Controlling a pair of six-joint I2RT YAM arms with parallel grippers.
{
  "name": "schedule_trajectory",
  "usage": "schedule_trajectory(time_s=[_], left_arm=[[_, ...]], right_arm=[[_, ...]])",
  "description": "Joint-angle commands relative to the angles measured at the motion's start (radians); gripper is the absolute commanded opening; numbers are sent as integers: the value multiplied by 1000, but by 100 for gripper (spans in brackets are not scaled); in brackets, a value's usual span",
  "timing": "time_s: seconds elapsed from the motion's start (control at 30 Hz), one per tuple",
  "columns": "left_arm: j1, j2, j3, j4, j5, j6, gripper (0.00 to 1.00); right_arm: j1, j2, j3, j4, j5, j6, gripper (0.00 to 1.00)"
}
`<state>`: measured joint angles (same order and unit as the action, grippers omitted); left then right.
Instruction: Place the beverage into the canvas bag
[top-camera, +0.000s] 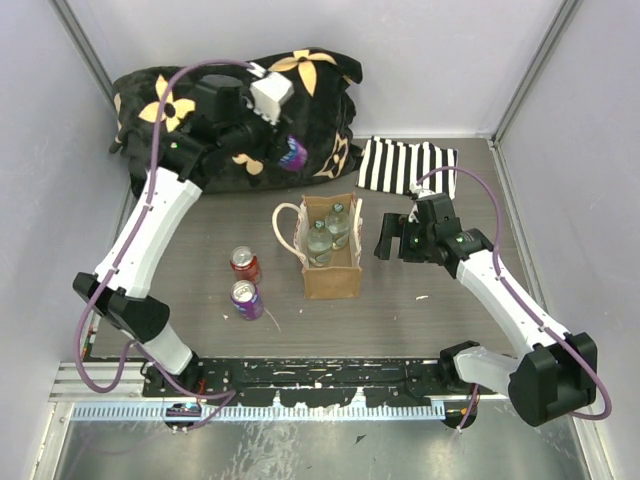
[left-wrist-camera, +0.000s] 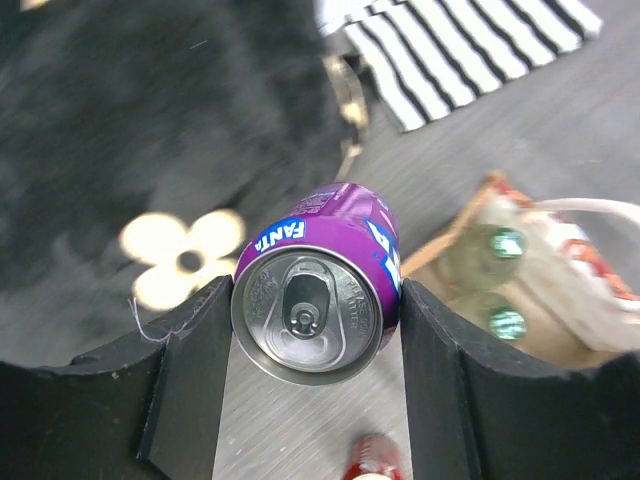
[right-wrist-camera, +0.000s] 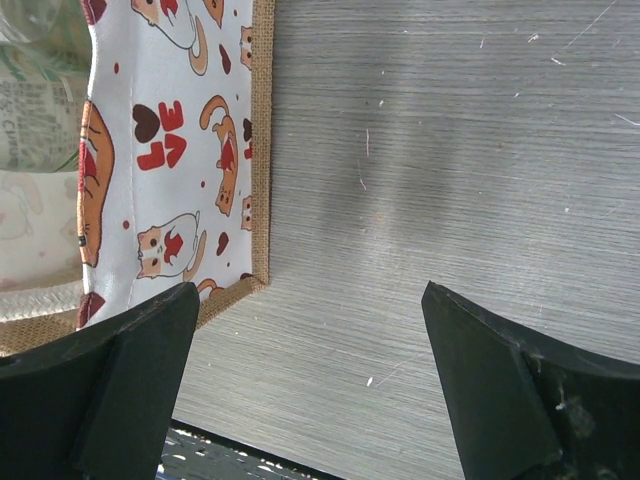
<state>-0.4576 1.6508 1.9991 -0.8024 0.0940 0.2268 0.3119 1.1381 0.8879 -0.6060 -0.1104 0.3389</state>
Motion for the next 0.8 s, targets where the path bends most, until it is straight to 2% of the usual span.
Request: schedule_trajectory(time_s=[0.0, 0.13, 0.33, 0.77], left_arm=[[-131, -26, 32, 82, 63, -12, 0], [-237, -11, -7, 106, 37, -4, 0], [-338, 20, -67, 136, -2, 20, 0], [-415, 27, -192, 160, -41, 24, 0]], right_arm=[[-4, -40, 0, 30, -6, -4, 100], [-7, -54, 4, 20, -5, -4, 100], [-24, -86, 19, -17, 3, -19, 100], [-52, -121, -7, -34, -9, -31, 100]])
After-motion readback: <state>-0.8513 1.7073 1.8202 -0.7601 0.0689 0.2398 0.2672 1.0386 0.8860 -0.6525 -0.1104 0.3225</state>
